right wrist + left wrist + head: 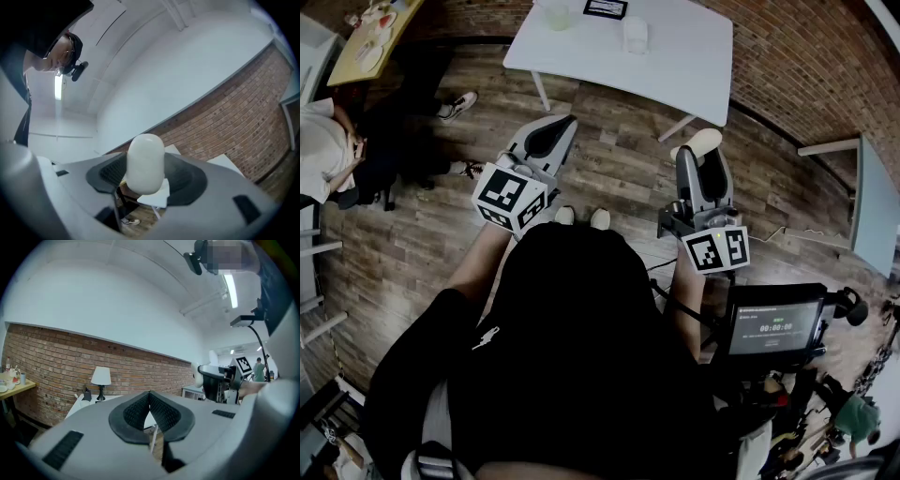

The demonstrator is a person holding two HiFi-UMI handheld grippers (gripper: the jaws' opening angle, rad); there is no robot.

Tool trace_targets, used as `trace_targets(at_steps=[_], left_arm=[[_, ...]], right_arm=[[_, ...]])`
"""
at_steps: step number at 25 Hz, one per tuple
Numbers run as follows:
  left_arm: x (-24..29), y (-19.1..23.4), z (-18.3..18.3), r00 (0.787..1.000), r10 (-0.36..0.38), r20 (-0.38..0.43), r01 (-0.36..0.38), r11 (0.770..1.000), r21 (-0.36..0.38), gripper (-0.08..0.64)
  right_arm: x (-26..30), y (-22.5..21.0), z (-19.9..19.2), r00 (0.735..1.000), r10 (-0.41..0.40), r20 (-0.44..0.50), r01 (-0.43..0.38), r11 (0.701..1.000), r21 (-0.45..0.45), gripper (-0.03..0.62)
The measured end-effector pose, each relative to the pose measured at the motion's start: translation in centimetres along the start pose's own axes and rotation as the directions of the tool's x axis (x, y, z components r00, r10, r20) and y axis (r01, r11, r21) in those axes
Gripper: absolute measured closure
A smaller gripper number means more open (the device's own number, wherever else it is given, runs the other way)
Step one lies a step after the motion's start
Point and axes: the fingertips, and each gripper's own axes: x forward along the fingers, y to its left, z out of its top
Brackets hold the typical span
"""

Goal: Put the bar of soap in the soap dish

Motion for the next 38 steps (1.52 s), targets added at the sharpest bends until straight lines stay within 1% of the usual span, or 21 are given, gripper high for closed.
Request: trace_targets(at_steps=[6, 12, 17, 22, 24, 28, 31, 35, 38], left_arm=[[-0.1, 0.6, -0.5, 1.000, 0.024, -0.008, -0.024, 0.999, 0.026, 0.554], [0.0, 1.0, -0.2, 1.000, 0.009, -0.007, -0.009, 1.000, 0.014, 0.554], [0.7, 1.7, -0.1, 1.000, -0.002, -0.015, 0.002, 1.000, 0.008, 0.554], [1.5, 1.8, 0.4, 1.000, -0.022, -0.012, 0.022, 1.000, 0.011, 0.554], [1.4, 2.1, 0.0, 1.000, -0.028, -0.010, 0.028, 1.000, 0.007, 0.554], [2.0, 4.0, -2.1, 0.999, -0.036, -0.015, 0.036, 0.999, -0.004, 0.554], [2.3, 4.5, -2.0, 0.999, -0.040, -0.020, 0.040, 0.999, -0.004, 0.554], [0.9, 5.9, -2.7, 0.999, -0.050, -0.008, 0.050, 0.999, -0.009, 0.554], [0.6, 6.6, -2.9, 0.998, -0.057, -0.009, 0.057, 0.998, -0.018, 0.554]], right_arm=[[1.2, 0.1, -1.1, 1.000, 0.021, -0.024, -0.021, 0.999, -0.024, 0.336], [1.7, 0.6, -1.0, 0.999, 0.009, -0.042, -0.011, 0.999, -0.054, 0.336], [2.6, 0.7, -1.3, 0.998, 0.014, -0.063, -0.017, 0.999, -0.049, 0.336], [2.8, 0.5, -1.0, 0.997, -0.008, -0.072, 0.003, 0.997, -0.079, 0.336], [3.0, 0.7, -1.6, 0.996, -0.018, -0.082, 0.010, 0.996, -0.094, 0.336], [4.2, 0.1, -3.8, 0.995, -0.034, -0.092, 0.025, 0.995, -0.100, 0.336], [4.6, 0.0, -3.7, 0.995, -0.044, -0.090, 0.036, 0.995, -0.096, 0.336], [5.1, 1.7, -5.0, 0.995, -0.046, -0.088, 0.037, 0.994, -0.103, 0.336], [5.4, 2.0, -5.3, 0.994, -0.059, -0.092, 0.049, 0.993, -0.107, 0.336]])
